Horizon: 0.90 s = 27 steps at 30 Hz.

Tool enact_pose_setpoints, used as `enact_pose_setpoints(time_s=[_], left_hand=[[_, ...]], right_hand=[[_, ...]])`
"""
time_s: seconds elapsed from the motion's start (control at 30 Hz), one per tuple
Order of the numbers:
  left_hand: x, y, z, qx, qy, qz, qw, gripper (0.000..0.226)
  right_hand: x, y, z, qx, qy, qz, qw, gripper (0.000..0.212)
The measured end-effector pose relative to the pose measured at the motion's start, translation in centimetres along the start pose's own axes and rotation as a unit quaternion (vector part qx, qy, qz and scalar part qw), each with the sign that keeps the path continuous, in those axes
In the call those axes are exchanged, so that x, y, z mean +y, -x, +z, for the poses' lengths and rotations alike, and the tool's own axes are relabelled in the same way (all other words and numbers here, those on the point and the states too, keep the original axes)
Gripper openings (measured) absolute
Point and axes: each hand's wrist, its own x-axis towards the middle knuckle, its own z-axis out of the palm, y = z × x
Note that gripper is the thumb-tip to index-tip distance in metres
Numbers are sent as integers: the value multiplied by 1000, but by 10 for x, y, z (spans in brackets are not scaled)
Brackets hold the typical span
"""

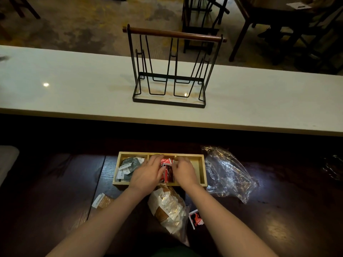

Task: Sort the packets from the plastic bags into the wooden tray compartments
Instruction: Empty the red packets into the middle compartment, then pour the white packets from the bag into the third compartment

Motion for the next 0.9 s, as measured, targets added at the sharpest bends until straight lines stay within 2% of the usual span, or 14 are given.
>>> enact_pose_setpoints(time_s=[0.07, 0.13, 0.17, 0.3, 0.37, 0.47, 0.53, 0.63, 0.7, 0.77, 0.83, 0.9], left_hand=[[-3, 5, -4, 25, 10, -15, 1000, 48], [-7, 16, -10, 40, 49, -38, 997, 45], [-9, 22, -11, 45, 75, -45, 995, 43], [-19, 52, -6, 33, 126, -33, 991, 21], [-24, 65, 1, -13, 156, -34, 987, 12], [-24, 80, 7, -83, 176, -67, 979, 17], [-15, 88, 5, -111, 181, -86, 973, 16], [12, 98, -10, -120, 167, -53, 977, 18], [33, 104, -26, -158, 112, -10, 981, 34], [47, 107, -38, -185, 11, 29, 982, 54], [54, 109, -48, -177, -55, 44, 982, 62], [59, 111, -56, -148, -76, 57, 984, 63]], right_hand=[[7, 15, -6, 3, 4, -25, 1000, 25], [17, 37, -5, -44, 30, -50, 997, 24], [21, 49, -2, -70, 56, -58, 994, 30], [28, 78, 18, -158, 163, -50, 973, 91], [27, 83, 29, -168, 165, -26, 971, 103], [25, 82, 41, -142, 117, -5, 983, 94], [21, 78, 39, -153, 35, 27, 987, 89], [16, 72, 27, -175, -105, 97, 974, 78], [12, 70, 19, -185, -186, 139, 955, 57], [6, 69, 11, -195, -237, 162, 938, 40], [1, 68, 7, -197, -255, 176, 930, 37], [-4, 66, 2, -189, -282, 197, 920, 37]])
